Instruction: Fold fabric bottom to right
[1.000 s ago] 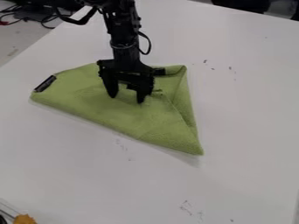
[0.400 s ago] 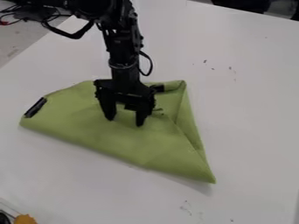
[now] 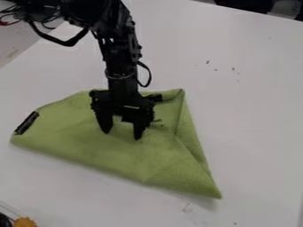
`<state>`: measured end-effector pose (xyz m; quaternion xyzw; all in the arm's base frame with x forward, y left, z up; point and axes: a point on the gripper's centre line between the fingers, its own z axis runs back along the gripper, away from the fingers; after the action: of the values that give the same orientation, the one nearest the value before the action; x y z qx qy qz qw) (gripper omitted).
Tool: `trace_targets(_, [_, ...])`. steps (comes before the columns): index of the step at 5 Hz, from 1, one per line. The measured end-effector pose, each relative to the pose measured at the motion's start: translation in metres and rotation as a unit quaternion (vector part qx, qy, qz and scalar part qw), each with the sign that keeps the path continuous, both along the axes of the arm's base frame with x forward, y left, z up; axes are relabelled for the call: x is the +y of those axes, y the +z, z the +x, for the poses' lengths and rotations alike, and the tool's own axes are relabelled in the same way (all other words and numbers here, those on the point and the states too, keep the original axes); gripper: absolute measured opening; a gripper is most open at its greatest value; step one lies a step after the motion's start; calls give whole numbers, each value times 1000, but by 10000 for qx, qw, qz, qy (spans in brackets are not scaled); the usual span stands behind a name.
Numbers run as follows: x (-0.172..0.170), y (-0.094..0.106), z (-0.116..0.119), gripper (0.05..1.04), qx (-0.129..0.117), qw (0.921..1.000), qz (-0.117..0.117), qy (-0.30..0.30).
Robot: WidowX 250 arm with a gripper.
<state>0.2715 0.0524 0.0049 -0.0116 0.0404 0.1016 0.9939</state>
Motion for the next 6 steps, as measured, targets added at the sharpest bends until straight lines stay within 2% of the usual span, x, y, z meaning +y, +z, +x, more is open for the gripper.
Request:
trace_targets(1, [-3,13,-7,999,-271,9995,29,-188])
trace_targets(2, [0,23,-1,999,-585,9978,138,-278])
trace_targets(3, [3,42,8,999,-782,9965,268,-156])
trace_targets(4, [2,61,17,999,-805,9962,318,48])
trace_targets(5, [2,72,40,999,-787,9964,182,264])
trace_targets(6, [6,79,80,1000,-778,9963,75,366])
